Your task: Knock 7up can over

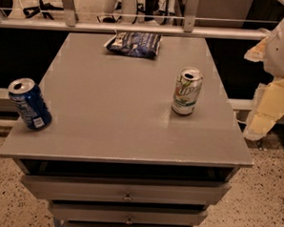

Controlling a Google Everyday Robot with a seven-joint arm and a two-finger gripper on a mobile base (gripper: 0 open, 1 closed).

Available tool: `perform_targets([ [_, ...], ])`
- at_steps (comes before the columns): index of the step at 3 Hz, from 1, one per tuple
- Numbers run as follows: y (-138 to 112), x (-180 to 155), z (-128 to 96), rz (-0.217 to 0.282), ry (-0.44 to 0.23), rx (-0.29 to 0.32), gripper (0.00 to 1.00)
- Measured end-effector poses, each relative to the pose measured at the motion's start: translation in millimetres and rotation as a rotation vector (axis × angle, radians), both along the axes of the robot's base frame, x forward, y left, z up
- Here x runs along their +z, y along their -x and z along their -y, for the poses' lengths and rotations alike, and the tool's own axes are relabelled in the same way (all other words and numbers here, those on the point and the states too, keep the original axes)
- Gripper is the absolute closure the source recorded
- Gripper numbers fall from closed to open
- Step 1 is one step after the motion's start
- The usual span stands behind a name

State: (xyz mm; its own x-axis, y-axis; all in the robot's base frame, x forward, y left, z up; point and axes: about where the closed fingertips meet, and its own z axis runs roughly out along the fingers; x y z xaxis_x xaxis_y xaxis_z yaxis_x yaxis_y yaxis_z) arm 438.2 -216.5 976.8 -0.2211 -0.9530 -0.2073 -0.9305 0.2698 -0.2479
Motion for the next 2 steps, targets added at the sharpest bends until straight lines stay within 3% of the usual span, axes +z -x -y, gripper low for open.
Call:
perform_targets([
  [1, 0, 1, 0, 0.004, -0.002, 0.0, 0.0],
  [2, -17, -16, 8, 0.025, -0.089, 0.002, 0.0],
])
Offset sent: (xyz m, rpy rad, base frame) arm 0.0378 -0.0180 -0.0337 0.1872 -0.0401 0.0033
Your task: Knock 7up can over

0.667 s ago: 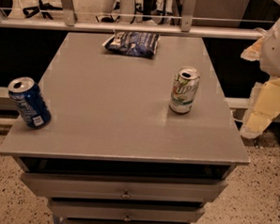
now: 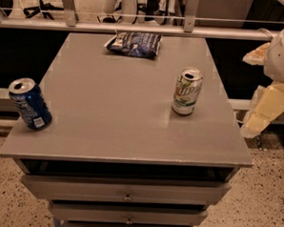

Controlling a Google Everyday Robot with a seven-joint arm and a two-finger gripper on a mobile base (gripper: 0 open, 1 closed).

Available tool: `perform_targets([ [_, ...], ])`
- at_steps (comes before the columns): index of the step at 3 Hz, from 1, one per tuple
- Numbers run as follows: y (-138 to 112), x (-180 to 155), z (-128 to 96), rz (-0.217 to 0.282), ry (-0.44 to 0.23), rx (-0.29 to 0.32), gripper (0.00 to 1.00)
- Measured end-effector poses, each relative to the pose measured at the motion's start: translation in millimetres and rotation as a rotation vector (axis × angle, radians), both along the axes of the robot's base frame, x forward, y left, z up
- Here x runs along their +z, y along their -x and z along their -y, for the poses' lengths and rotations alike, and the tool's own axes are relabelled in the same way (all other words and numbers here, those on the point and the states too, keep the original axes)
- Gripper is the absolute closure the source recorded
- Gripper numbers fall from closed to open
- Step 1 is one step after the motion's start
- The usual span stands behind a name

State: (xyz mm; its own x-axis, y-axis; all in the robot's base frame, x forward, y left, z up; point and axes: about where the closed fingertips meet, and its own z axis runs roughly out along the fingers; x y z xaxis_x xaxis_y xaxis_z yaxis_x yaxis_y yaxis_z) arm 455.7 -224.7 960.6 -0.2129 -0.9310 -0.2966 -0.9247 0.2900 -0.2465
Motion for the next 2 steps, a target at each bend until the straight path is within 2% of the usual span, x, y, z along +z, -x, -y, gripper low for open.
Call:
perform_targets([
  [1, -20, -20, 7, 0.039, -0.129, 0.001, 0.0],
  [2, -42, -40, 0, 0.072, -0.257, 0.015, 0.0],
])
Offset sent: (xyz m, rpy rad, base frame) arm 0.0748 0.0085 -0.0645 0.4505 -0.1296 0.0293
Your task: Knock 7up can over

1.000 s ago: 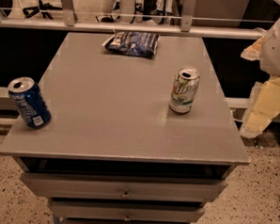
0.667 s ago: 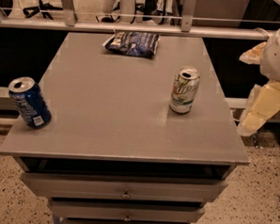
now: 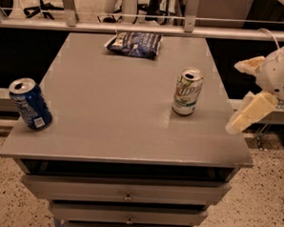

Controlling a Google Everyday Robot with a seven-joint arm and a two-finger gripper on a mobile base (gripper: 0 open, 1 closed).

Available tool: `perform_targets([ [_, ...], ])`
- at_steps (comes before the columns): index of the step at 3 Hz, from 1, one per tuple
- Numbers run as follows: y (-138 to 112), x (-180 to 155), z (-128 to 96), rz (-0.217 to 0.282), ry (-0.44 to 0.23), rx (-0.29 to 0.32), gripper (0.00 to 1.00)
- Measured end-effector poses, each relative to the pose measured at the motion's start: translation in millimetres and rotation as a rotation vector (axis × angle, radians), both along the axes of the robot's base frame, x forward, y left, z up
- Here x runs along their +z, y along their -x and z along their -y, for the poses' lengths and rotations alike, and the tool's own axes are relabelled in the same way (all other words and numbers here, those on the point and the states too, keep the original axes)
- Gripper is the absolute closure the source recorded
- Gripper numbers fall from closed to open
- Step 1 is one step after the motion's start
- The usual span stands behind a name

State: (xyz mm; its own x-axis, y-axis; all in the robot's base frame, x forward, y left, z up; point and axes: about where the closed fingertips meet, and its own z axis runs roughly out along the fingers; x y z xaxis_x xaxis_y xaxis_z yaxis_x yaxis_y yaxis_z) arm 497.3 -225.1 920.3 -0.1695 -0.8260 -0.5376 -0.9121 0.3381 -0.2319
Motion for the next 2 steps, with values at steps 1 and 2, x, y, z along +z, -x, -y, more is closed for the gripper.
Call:
perform_targets([
  [1, -24, -15, -12, 0.041, -0.139, 0.018, 0.0],
  [2, -47, -27, -30, 0.073, -0.266, 0.054, 0.0],
])
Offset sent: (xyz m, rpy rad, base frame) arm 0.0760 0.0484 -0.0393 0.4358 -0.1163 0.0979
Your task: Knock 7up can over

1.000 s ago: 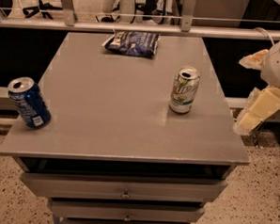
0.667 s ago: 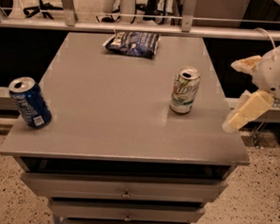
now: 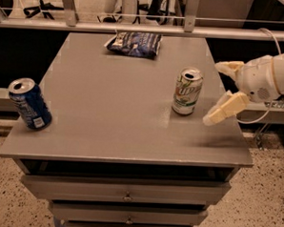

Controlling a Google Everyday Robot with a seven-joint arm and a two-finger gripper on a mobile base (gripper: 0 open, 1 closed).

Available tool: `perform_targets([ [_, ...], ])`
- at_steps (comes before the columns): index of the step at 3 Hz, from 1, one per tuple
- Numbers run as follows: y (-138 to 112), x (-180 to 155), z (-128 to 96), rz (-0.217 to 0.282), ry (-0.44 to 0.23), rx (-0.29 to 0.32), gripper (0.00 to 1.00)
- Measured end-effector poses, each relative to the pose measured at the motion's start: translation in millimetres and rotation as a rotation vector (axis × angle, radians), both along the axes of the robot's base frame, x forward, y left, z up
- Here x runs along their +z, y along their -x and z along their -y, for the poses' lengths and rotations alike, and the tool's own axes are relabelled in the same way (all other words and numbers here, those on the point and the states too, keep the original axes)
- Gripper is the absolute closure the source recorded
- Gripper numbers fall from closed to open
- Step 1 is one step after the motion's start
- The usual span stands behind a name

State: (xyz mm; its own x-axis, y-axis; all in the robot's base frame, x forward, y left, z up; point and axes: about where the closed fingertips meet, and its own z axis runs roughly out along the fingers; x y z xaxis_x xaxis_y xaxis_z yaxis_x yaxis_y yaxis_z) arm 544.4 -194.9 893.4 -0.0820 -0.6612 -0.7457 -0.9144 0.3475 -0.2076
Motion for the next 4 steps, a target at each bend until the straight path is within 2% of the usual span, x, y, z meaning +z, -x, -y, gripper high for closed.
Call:
perform_targets([
  [1, -25, -17, -28, 0.027, -0.142, 0.059, 0.0],
  [2, -38, -29, -42, 0.039, -0.225, 0.093, 0.0],
  [3, -56, -29, -71, 0.062, -0.295, 0.138, 0.0],
  [4, -76, -12, -115, 0.078, -0.34, 0.201, 0.0],
])
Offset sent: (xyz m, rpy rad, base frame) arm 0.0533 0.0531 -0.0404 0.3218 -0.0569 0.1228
